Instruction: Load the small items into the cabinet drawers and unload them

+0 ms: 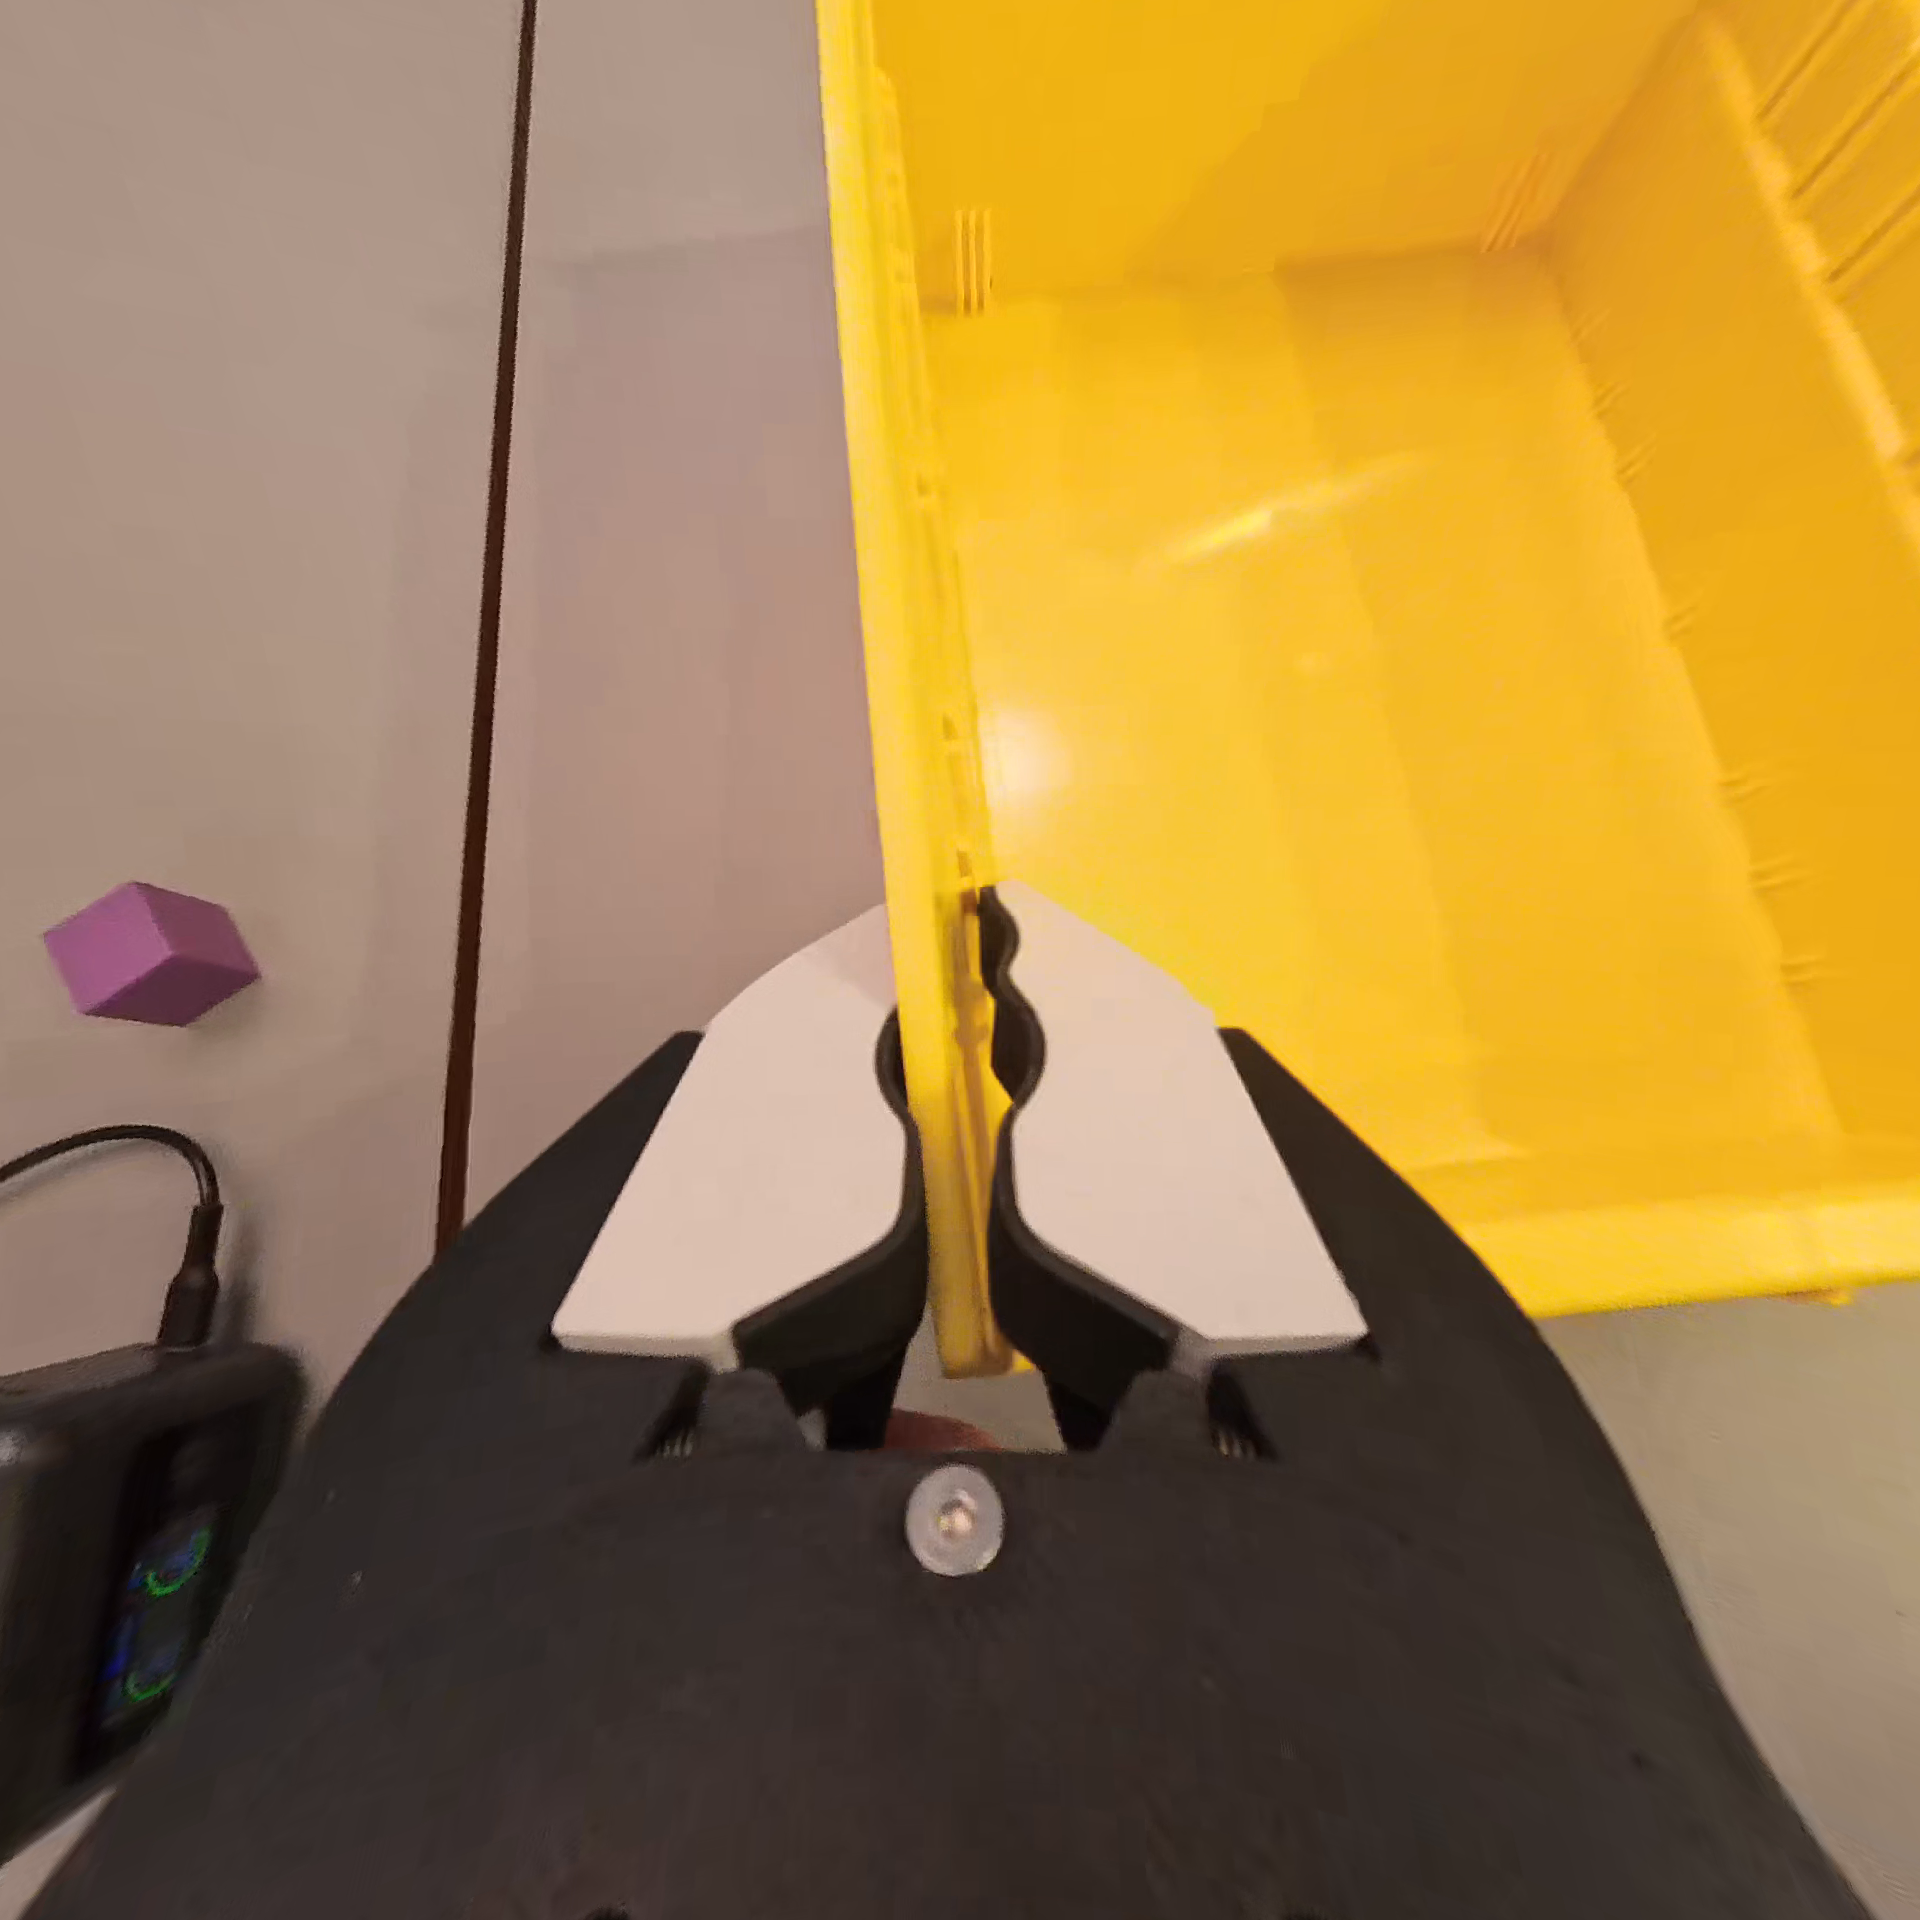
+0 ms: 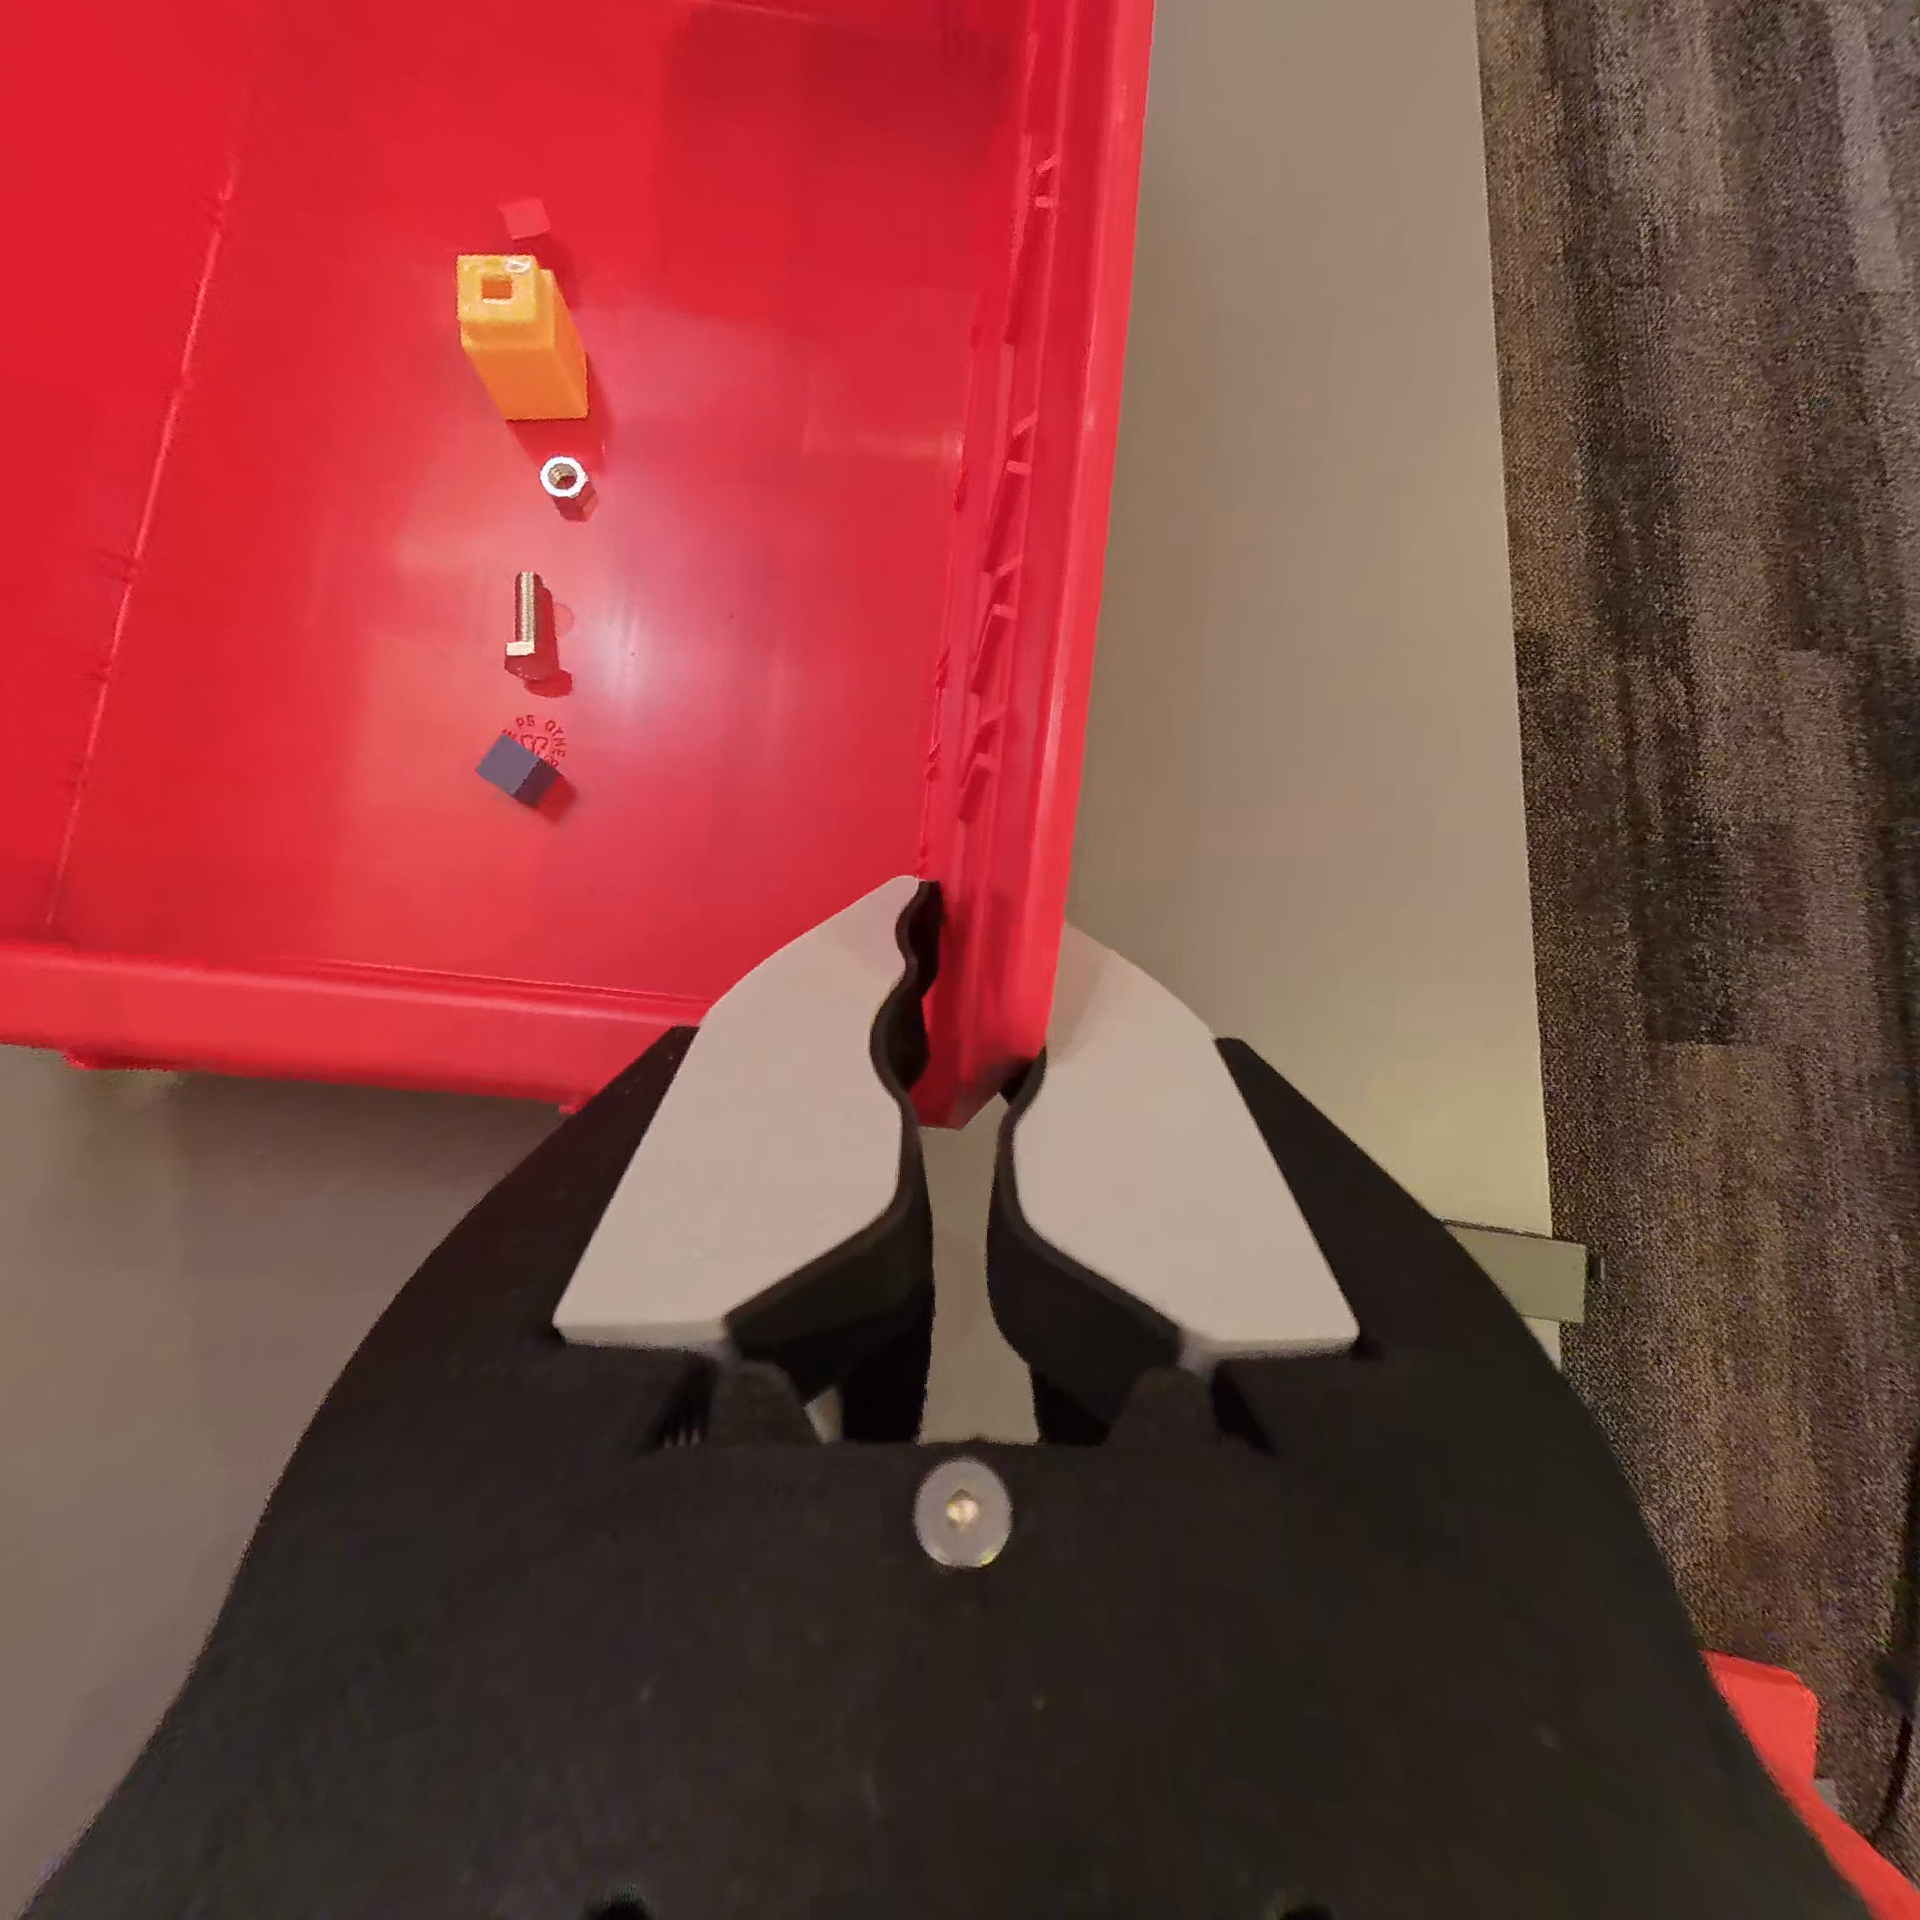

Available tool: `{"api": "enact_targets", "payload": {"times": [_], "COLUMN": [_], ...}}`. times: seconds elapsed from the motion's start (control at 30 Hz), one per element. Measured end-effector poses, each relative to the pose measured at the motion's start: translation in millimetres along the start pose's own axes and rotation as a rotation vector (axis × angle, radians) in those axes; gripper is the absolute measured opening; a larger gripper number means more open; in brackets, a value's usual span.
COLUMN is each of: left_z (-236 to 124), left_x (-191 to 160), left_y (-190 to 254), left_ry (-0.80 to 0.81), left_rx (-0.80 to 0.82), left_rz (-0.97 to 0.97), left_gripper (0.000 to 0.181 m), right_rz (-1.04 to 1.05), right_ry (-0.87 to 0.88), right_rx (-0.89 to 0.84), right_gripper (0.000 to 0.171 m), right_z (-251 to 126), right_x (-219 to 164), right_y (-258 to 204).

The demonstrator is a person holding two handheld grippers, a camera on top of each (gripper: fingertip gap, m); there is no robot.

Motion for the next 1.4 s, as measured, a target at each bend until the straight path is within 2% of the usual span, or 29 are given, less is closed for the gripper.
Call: {"api": "enact_targets", "payload": {"times": [0.4,0.8,1.13,1.4], "left_z": [-14,-61,-85,-119], "left_x": [-8,-16,-36,-41], "left_y": [1,12,12,9], "left_ry": [0.079,0.139,0.164,0.222], "left_rx": [-0.044,-0.136,-0.107,-0.089], "left_rz": [-0.062,-0.104,-0.142,-0.154], "left_gripper": [0.004,0.005,0.005,0.005], "right_rz": [-0.035,-0.068,-0.082,-0.119], "right_ry": [0.006,0.004,0.012,-0.014], "right_rx": [0.028,0.032,0.065,0.098], "right_gripper": [0.003,0.003,0.004,0.004], "right_z": [-14,-45,-63,-85], "right_x": [-8,-27,-38,-47], "right_y": [-15,-45,-72,-96]}}
Point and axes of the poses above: each gripper's, where its closed fingertips meet, z out along the fingers, x out of its top, y = z × x across the jaws, the point moved 8 cm from there along -z, back along the fingers, and after that the axes turned 14 degrees about y, right-handed, at the moved point
